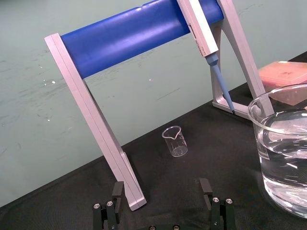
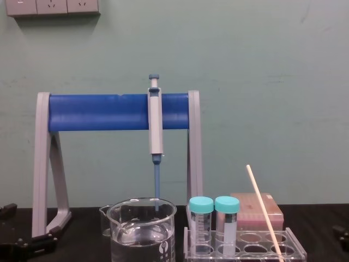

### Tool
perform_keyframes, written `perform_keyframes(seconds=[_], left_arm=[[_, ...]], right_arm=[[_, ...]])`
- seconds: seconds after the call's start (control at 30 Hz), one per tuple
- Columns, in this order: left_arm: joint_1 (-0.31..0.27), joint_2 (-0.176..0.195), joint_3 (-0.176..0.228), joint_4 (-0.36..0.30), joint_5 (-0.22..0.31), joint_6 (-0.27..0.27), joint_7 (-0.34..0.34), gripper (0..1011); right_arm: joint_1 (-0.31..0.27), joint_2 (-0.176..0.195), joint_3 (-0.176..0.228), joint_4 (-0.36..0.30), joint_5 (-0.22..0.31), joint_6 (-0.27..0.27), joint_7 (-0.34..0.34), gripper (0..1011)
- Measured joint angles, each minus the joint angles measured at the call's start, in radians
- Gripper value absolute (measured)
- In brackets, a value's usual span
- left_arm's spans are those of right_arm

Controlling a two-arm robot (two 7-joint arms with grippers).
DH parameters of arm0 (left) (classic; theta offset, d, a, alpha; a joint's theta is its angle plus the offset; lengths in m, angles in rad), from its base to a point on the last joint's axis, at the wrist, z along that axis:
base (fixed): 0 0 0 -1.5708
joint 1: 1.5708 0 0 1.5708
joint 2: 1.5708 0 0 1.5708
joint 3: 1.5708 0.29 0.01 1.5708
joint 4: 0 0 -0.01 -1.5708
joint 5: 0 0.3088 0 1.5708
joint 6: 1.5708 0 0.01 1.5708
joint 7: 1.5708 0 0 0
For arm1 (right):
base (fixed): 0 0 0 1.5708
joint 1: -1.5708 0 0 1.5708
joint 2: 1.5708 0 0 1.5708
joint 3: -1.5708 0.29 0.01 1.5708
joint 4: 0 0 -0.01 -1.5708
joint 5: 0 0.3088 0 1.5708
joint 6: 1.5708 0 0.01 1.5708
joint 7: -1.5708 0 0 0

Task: Hold the thermometer with one hand and immerse one end into the beaker, then reinsert it into the test tube rack.

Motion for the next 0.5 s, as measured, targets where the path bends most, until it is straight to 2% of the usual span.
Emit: perform_keyframes(seconds=[0.5], left_arm=[[0.000, 0.000, 0.000, 0.000, 0.000, 0.000, 0.000, 1004]], right_arm=[[0.000, 0.000, 0.000, 0.000, 0.000, 0.000, 0.000, 1003]])
